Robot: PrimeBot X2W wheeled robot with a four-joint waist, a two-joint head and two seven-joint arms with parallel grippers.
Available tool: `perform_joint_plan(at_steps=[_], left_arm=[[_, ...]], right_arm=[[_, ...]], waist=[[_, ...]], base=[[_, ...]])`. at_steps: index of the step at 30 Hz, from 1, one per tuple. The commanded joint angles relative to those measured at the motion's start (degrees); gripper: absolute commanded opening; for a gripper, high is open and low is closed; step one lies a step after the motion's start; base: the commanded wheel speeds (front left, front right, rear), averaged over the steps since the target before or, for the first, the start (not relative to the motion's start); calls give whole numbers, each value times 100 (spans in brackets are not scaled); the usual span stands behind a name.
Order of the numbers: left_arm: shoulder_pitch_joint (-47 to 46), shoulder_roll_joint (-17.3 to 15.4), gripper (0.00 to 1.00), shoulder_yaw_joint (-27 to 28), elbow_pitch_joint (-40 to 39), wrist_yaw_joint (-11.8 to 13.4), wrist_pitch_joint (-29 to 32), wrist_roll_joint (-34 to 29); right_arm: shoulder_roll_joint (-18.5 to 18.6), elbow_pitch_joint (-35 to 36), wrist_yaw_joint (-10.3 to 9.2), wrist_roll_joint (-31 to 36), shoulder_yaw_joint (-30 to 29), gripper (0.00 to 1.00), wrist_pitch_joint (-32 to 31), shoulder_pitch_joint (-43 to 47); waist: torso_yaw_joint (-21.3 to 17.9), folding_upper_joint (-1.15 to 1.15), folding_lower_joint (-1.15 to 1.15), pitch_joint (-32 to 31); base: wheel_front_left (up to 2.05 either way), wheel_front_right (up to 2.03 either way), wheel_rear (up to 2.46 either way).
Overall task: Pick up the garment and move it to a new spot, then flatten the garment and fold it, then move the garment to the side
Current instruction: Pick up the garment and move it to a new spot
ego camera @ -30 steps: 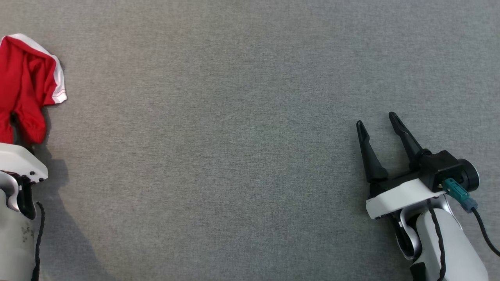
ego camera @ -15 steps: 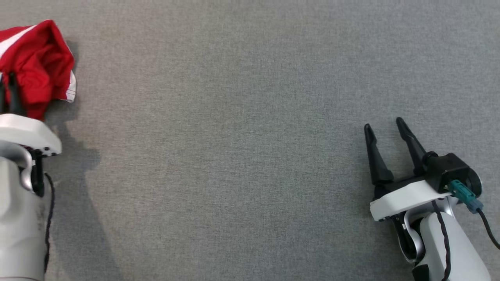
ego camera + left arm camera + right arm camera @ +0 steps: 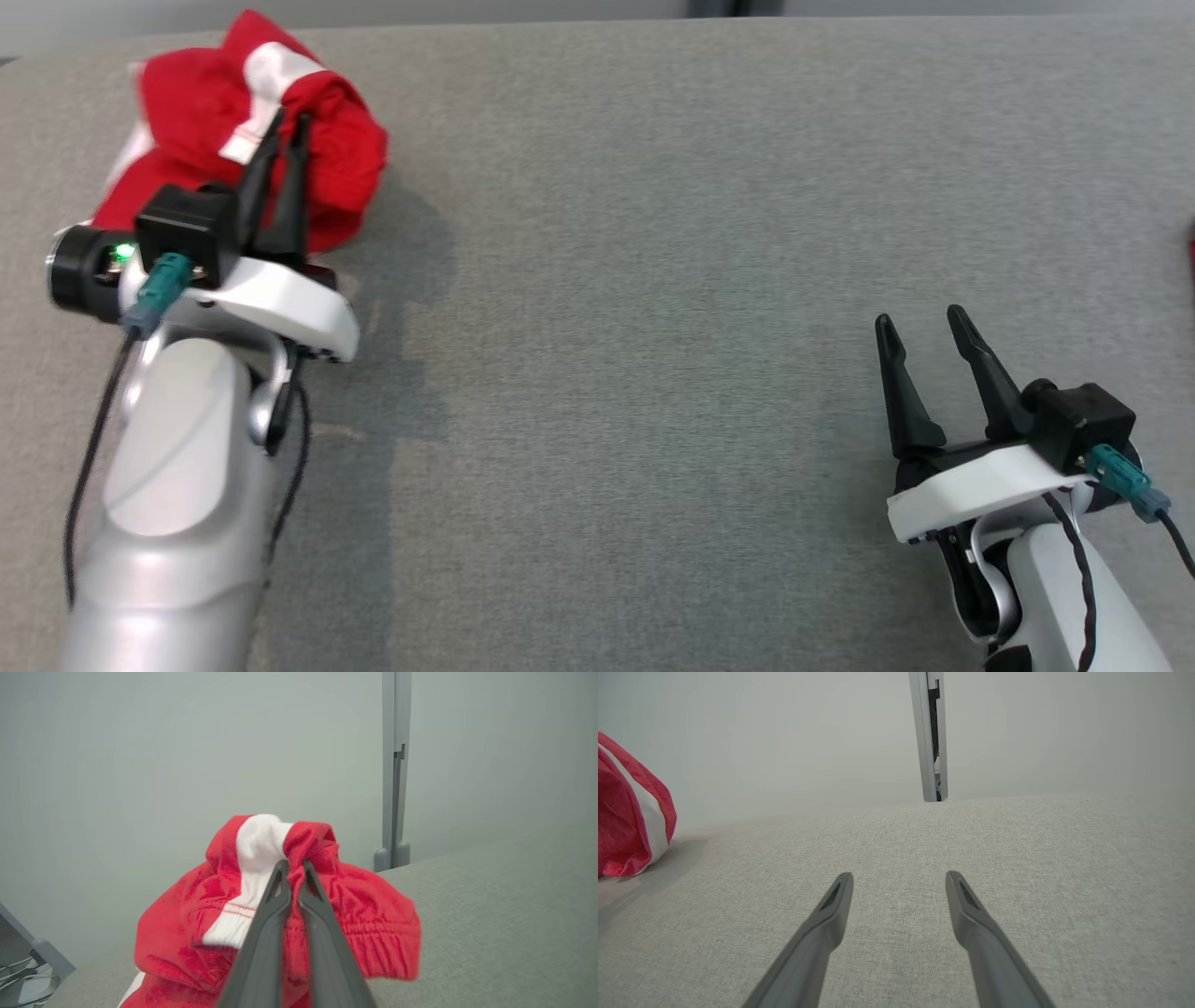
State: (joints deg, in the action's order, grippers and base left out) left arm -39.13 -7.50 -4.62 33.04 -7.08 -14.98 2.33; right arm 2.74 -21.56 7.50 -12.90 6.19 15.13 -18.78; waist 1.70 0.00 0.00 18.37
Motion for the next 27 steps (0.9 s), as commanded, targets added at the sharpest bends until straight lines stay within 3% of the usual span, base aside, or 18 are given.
perform_joint_plan(at_steps=[1,9,14,17,20,27], left_arm=[[5,53,0,-99,-107,-42,-27,73],[74,387,0,-1247,-635,-40,-28,767],[255,441,0,-1702,-1068,-42,-27,1254],[491,436,0,-1870,-1234,95,-27,1461],[804,437,0,-1901,-1107,227,-27,1315],[1546,312,0,-1800,-775,264,-28,809]], right_arm=[[37,-29,-2,-51,-28,100,0,85],[36,-91,-2,-225,-160,100,0,254],[32,-123,-2,-227,-268,100,0,365],[32,-126,-2,-213,-333,100,0,419],[32,-131,-2,-198,-376,100,0,449],[34,-149,-2,-180,-404,100,0,490]], waist=[[-215,0,0,-135],[-778,0,0,-415],[-980,0,0,-528],[-1016,0,0,-562],[-1000,0,0,-582],[-852,0,0,-669]], base=[[0,0,0],[0,0,0],[0,0,0],[0,0,0],[0,0,0],[0,0,0]])
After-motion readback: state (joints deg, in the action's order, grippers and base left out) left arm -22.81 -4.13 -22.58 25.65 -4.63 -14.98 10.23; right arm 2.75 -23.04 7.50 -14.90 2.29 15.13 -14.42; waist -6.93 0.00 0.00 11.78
